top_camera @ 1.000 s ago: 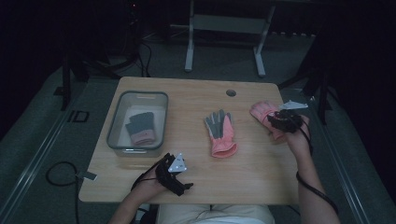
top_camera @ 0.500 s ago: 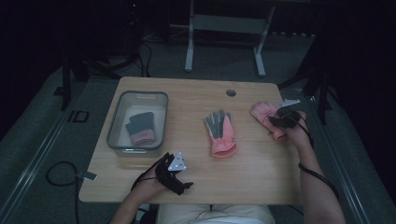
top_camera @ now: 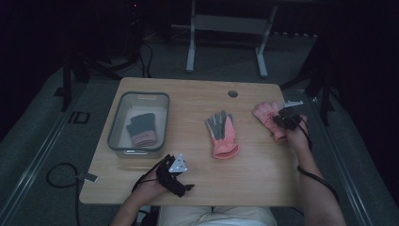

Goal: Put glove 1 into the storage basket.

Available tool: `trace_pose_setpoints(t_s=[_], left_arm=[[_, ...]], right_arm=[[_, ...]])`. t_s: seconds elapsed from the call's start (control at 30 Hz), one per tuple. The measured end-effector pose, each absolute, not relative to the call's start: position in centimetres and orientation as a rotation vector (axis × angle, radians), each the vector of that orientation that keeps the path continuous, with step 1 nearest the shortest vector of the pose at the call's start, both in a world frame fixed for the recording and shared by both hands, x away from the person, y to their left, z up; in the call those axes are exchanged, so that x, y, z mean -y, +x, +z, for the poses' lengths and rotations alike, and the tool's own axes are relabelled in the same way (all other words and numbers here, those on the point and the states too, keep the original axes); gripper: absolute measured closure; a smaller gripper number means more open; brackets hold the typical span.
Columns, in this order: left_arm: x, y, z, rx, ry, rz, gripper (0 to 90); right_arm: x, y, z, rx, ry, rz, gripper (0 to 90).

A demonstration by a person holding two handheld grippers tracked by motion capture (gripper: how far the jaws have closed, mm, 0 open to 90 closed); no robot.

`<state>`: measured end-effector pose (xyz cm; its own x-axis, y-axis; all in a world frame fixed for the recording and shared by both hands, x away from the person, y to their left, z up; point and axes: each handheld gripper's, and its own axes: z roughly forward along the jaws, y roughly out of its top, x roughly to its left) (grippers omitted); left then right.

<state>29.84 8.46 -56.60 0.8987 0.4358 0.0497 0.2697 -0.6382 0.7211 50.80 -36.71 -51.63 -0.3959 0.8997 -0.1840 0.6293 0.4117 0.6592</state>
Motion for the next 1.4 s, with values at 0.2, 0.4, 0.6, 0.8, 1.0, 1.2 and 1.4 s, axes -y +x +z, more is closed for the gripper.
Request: trace_pose_setpoints(t_s=[0.2, 0.4, 0.6, 0.8, 1.0, 1.2, 1.4], left_arm=[[-8.4, 29.8, -56.6, -0.498, 2.294, 0.282, 2.5], [-8.4, 29.8, -56.5, -0.495, 2.296, 0.286, 2.5], [-8.4, 29.7, -56.4, -0.49, 2.296, 0.288, 2.5], [-8.4, 29.7, -56.4, -0.484, 2.292, 0.288, 2.5], [-8.4, 29.7, -56.4, -0.481, 2.293, 0.291, 2.5], [-8.4, 29.7, -56.4, -0.477, 2.295, 0.293, 2.5], [-8.3, 29.6, -56.4, -0.468, 2.302, 0.298, 2.5]], right_arm=[[36.3, 49.6, -49.6, -2.07, 1.378, 0.753, 87.0], [34.0, 46.0, -46.4, -1.94, 1.466, 0.845, 87.1], [32.7, 43.3, -45.5, -1.869, 1.541, 0.881, 87.2], [31.3, 39.8, -44.8, -1.817, 1.57, 0.933, 87.4], [31.3, 38.0, -45.3, -1.783, 1.603, 0.926, 87.4], [31.1, 37.7, -47.3, -1.777, 1.656, 0.905, 87.3], [30.4, 38.4, -49.7, -1.796, 1.694, 0.863, 87.3]])
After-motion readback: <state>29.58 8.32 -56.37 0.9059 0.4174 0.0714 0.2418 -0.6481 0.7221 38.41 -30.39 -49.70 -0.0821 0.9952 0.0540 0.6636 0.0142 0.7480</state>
